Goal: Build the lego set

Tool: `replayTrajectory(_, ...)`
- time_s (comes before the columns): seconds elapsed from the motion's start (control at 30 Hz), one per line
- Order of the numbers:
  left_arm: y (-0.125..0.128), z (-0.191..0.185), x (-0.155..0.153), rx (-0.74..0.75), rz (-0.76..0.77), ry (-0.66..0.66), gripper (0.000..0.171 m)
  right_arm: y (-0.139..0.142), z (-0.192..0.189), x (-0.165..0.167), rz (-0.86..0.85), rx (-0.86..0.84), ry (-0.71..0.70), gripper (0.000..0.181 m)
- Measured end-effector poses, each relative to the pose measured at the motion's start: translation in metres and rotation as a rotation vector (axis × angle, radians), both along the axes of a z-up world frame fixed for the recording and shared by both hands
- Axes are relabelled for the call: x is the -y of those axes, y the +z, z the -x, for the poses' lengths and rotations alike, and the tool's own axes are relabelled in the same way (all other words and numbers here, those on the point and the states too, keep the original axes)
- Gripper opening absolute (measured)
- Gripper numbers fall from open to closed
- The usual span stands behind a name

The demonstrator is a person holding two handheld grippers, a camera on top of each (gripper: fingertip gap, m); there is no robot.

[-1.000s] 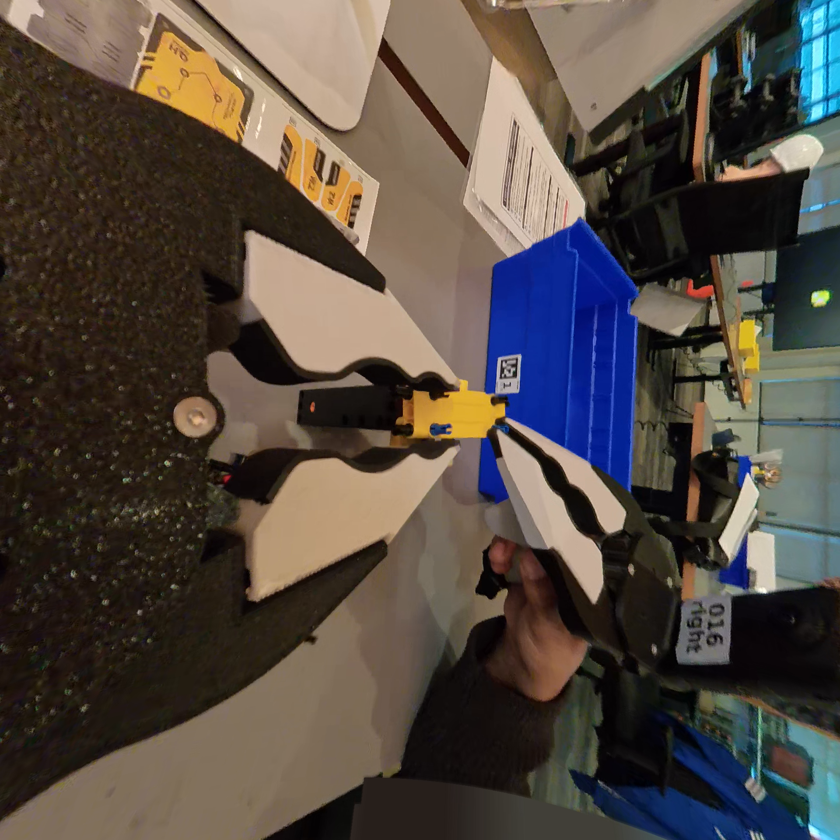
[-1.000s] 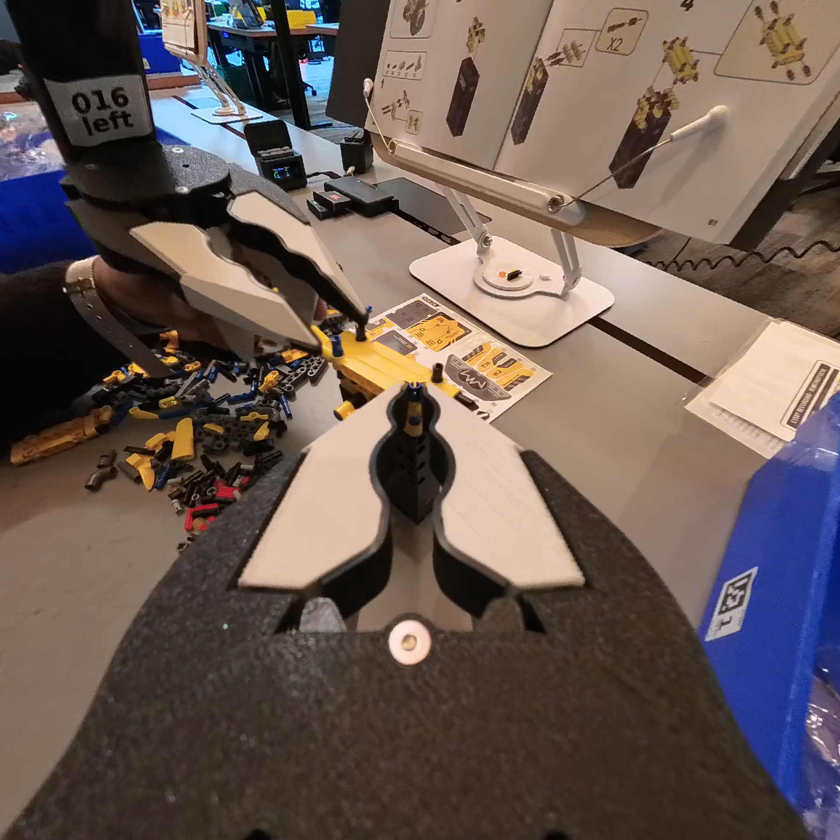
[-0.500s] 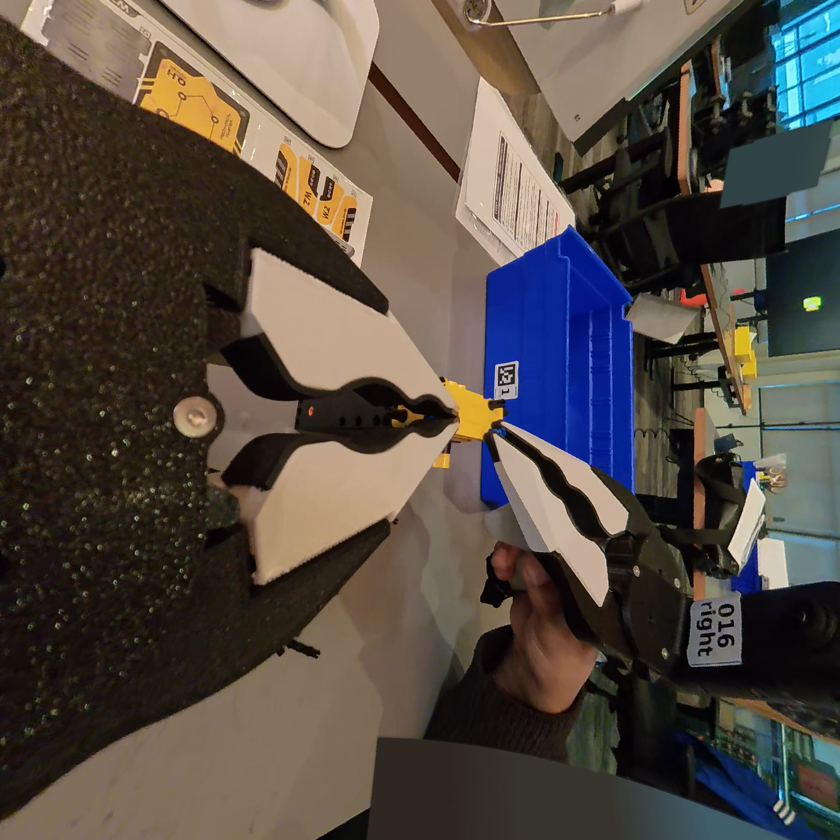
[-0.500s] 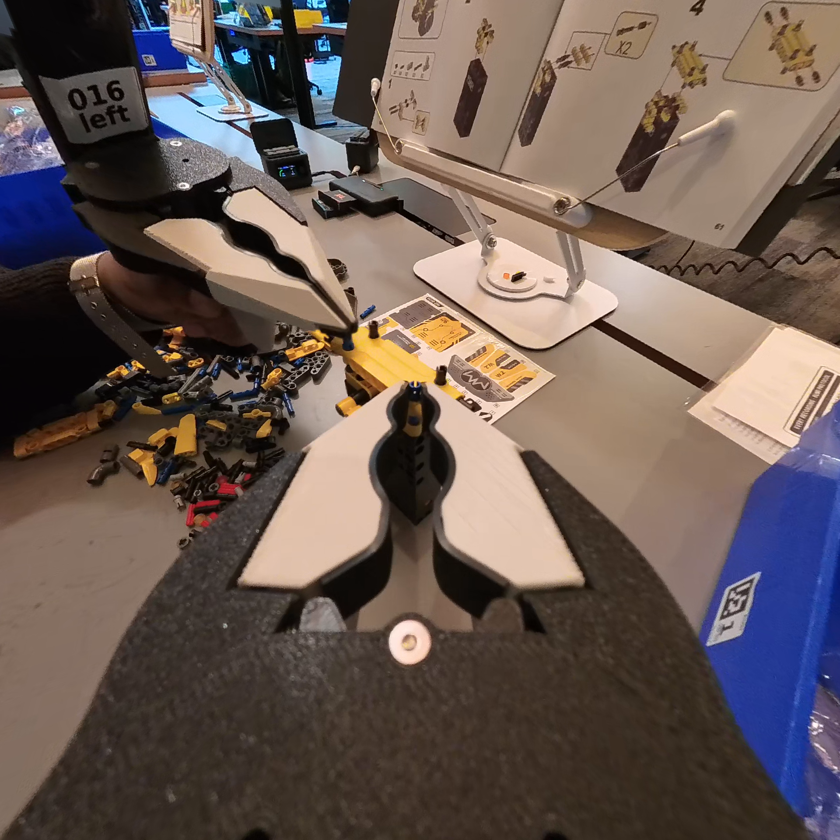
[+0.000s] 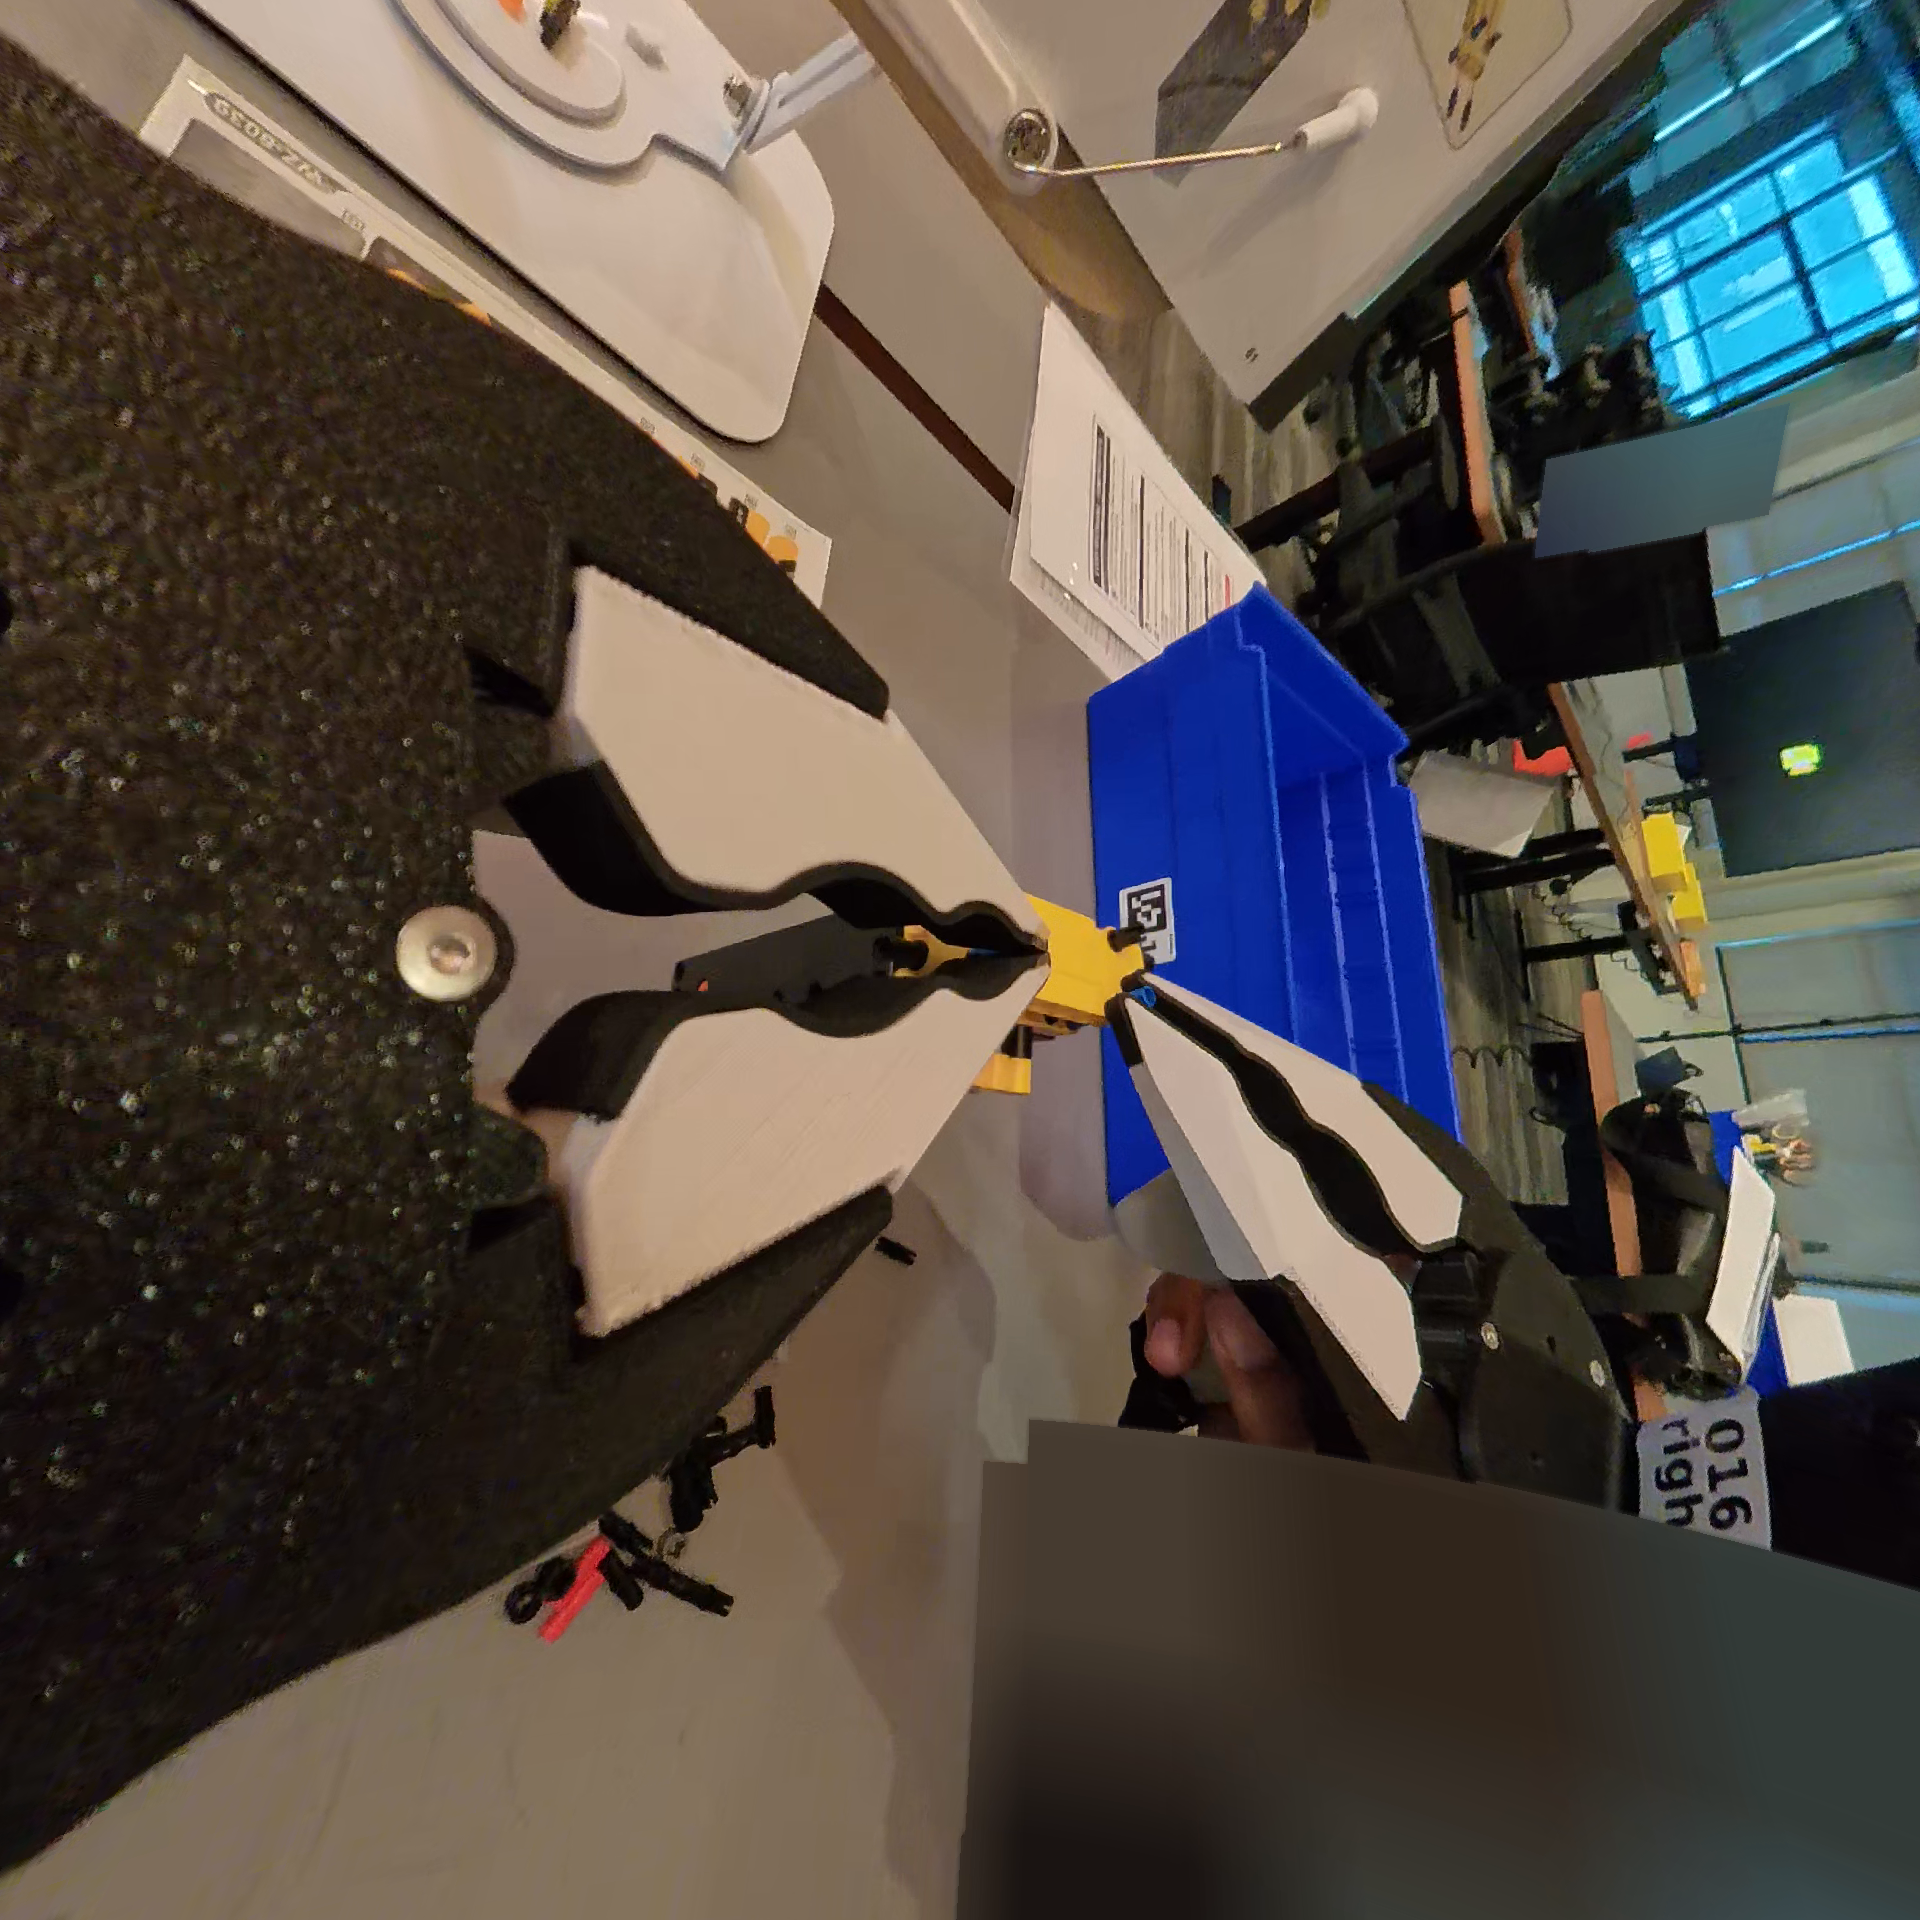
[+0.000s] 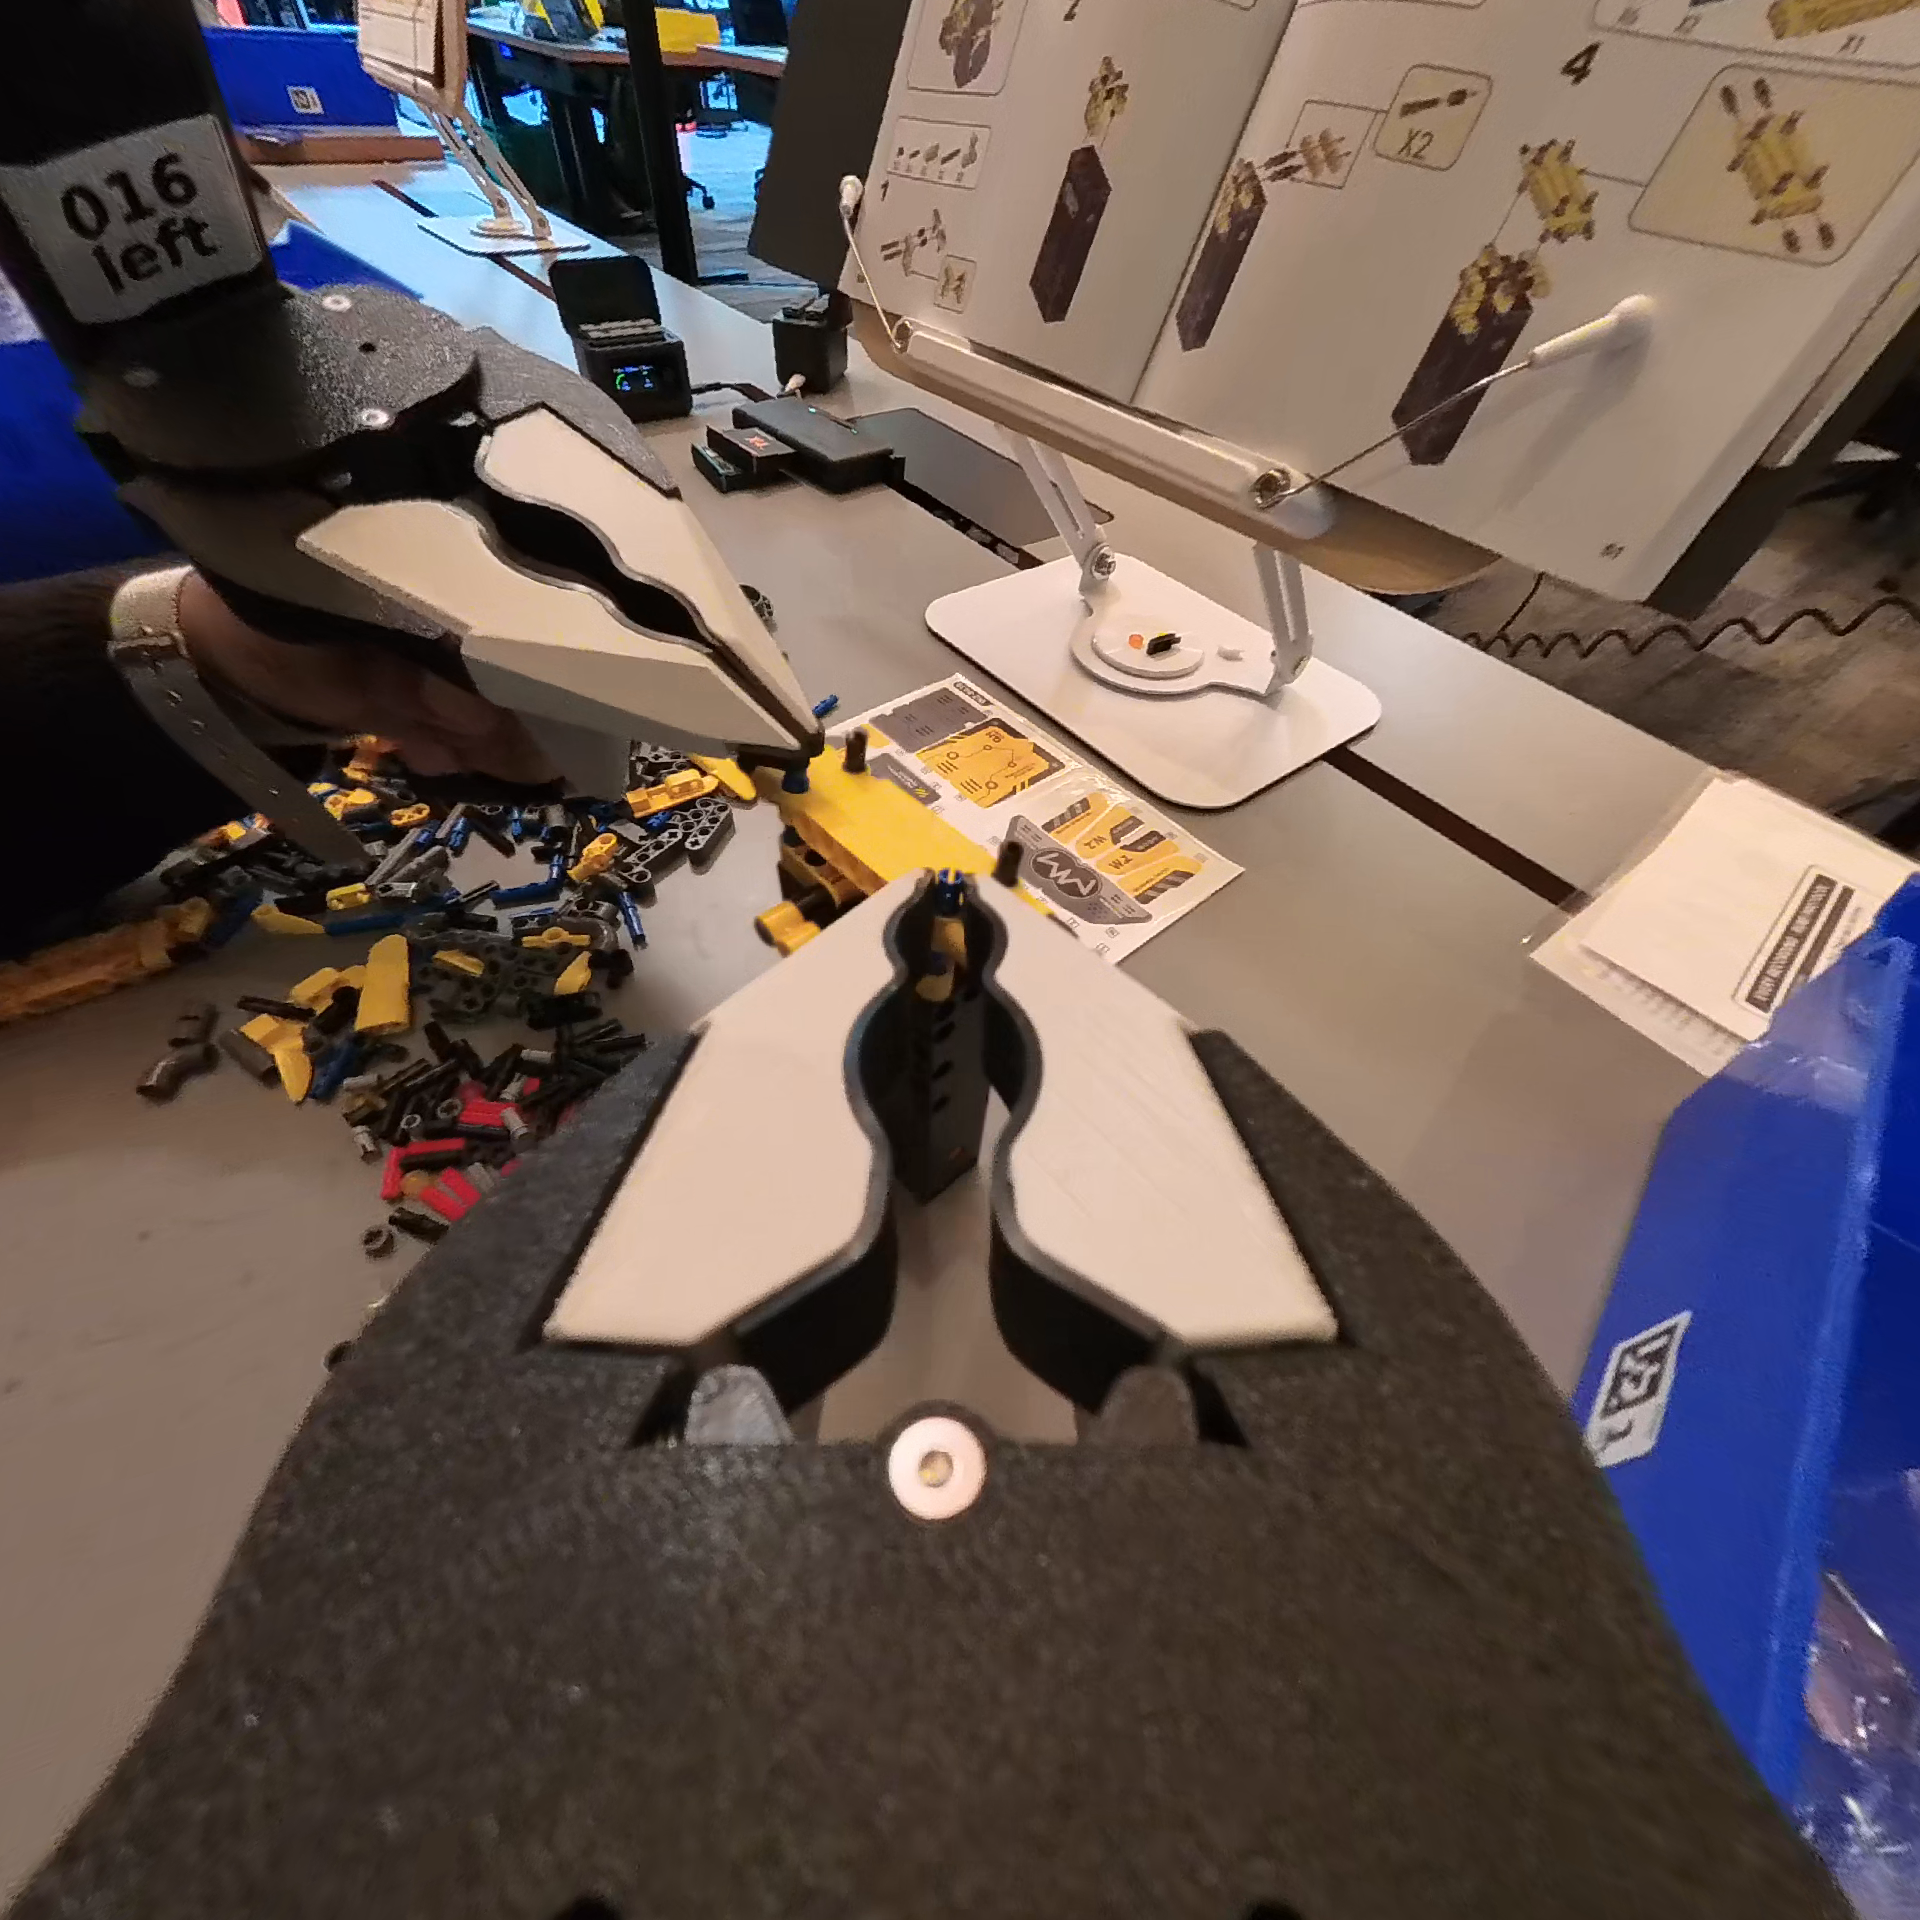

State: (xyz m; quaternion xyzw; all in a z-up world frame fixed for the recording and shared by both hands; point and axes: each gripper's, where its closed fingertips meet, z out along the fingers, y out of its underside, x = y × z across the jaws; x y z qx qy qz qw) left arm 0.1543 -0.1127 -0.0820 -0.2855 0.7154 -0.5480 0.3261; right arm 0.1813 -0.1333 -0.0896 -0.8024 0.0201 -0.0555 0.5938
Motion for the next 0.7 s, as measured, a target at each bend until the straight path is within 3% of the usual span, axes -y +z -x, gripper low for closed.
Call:
replayTrajectory(0.27,0.0002,0.0028,0.0027,0.032,-0.019,0.018,0.000,0.0008,0.0010,0.0013,-0.052,0.069,-0.008,0.004)
replayTrajectory(0.7,-0.0003,-0.0002,0.0017,0.035,-0.033,0.040,0.000,-0.0003,-0.0003,0.0011,-0.063,-0.015,-0.017,0.005)
